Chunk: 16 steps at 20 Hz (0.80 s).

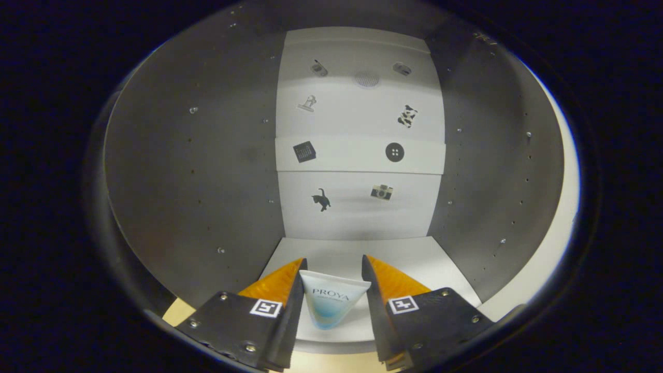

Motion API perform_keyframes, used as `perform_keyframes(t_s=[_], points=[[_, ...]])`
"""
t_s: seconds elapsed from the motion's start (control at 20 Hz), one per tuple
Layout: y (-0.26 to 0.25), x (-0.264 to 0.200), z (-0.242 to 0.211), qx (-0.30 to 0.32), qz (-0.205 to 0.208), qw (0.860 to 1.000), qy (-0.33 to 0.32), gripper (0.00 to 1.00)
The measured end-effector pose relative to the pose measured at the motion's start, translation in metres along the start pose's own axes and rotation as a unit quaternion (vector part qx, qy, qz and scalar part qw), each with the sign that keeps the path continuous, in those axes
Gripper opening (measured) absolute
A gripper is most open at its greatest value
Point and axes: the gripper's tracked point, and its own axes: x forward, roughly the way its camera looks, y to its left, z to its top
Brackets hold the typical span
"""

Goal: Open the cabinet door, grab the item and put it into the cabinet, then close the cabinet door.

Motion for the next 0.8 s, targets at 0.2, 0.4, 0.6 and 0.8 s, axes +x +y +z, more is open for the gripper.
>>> perform_keyframes(t_s=[0.2,0.4,0.6,0.8], points=[[0.008,0.003,-0.004,-0.005,0.011,1.000,0.005,0.64],[0.012,0.002,-0.001,-0.005,0.017,1.000,-0.003,0.96],[0.010,-0.005,0.011,0.012,0.020,1.000,-0.021,0.97],[-0.001,-0.018,0.030,0.016,0.014,0.998,-0.053,0.97]])
